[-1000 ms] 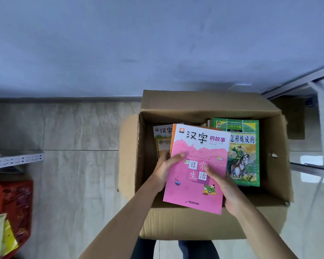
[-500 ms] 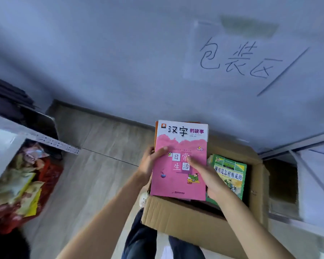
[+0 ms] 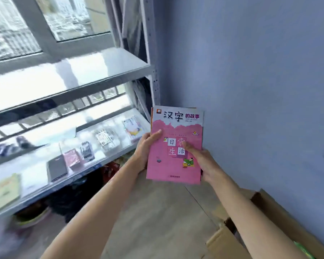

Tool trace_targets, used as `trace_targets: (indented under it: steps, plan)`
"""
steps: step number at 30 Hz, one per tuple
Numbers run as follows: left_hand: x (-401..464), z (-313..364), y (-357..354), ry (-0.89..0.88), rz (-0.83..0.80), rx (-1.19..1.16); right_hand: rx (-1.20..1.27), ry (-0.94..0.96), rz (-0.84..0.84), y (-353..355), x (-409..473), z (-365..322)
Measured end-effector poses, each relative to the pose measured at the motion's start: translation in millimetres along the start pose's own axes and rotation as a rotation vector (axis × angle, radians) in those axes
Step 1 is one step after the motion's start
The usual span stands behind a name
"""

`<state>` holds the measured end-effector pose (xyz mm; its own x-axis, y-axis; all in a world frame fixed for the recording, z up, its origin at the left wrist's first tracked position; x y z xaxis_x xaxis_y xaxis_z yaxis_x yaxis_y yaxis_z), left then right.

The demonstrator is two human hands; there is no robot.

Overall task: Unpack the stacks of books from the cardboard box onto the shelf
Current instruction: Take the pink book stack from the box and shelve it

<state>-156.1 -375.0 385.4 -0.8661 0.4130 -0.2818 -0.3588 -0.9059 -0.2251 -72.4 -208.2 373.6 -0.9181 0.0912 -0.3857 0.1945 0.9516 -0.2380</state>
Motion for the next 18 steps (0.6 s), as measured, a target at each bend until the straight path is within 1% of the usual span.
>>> trace_targets:
  steps: [3, 8, 12, 15, 18]
  plan:
    - [-48.1, 50.8, 109.2, -0.086, 0.110, 0.000, -0.023, 0.031, -0.111, -121.8, 10.2, -7.8]
    - [-134.0, 119.7, 272.8, -0.239, 0.305, 0.083, -0.052, 0.083, -0.307, -309.1, 18.8, -5.8]
    - [-189.9, 152.0, 378.3, -0.309, 0.410, 0.066, -0.116, 0.067, -0.444, -434.9, 25.2, -2.1]
    - [-217.2, 166.0, 451.9, -0.335, 0.471, 0.064, -0.159, 0.064, -0.513, -517.7, 35.0, -2.9]
    - [-232.5, 182.9, 521.8, -0.353, 0.474, 0.034, -0.191, 0.094, -0.594, -597.0, 51.9, 2.3]
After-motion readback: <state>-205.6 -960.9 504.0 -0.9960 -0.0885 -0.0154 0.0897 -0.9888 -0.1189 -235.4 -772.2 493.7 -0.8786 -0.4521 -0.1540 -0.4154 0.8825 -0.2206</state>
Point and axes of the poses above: each hand's wrist, its own x-axis towards the middle knuckle, its own y-axis out of the back of the hand, z = x × y, the point moved 4 cm from there along x, towards the middle knuckle
